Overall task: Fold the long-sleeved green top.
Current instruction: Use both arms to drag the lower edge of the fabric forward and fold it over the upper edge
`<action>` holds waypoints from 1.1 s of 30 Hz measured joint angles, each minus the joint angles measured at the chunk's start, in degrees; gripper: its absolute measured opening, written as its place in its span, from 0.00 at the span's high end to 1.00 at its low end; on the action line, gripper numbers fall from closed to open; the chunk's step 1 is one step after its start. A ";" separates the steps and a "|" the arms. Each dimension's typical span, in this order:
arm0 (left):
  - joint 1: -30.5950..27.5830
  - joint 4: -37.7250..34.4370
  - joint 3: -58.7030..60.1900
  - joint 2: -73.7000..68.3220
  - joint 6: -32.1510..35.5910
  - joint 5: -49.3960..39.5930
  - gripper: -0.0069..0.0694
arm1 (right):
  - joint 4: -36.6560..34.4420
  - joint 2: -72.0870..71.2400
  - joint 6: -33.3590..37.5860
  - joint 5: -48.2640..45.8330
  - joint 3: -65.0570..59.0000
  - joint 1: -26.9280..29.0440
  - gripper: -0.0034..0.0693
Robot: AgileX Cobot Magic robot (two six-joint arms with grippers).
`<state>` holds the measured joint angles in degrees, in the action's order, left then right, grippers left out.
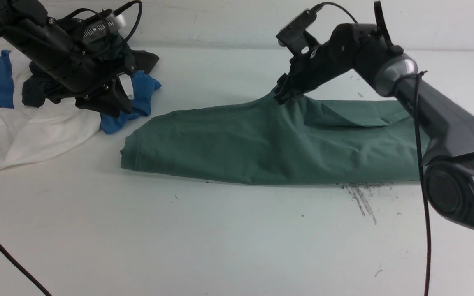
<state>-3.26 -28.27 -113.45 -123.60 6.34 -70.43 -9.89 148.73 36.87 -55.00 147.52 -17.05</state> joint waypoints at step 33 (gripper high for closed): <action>0.00 0.02 -0.11 -0.11 0.51 0.04 0.67 | -1.15 -10.00 -26.06 -8.99 -27.92 18.04 0.97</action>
<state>-3.26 -28.24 -113.56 -123.71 6.85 -70.39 -11.04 138.73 10.80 -63.99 119.60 0.99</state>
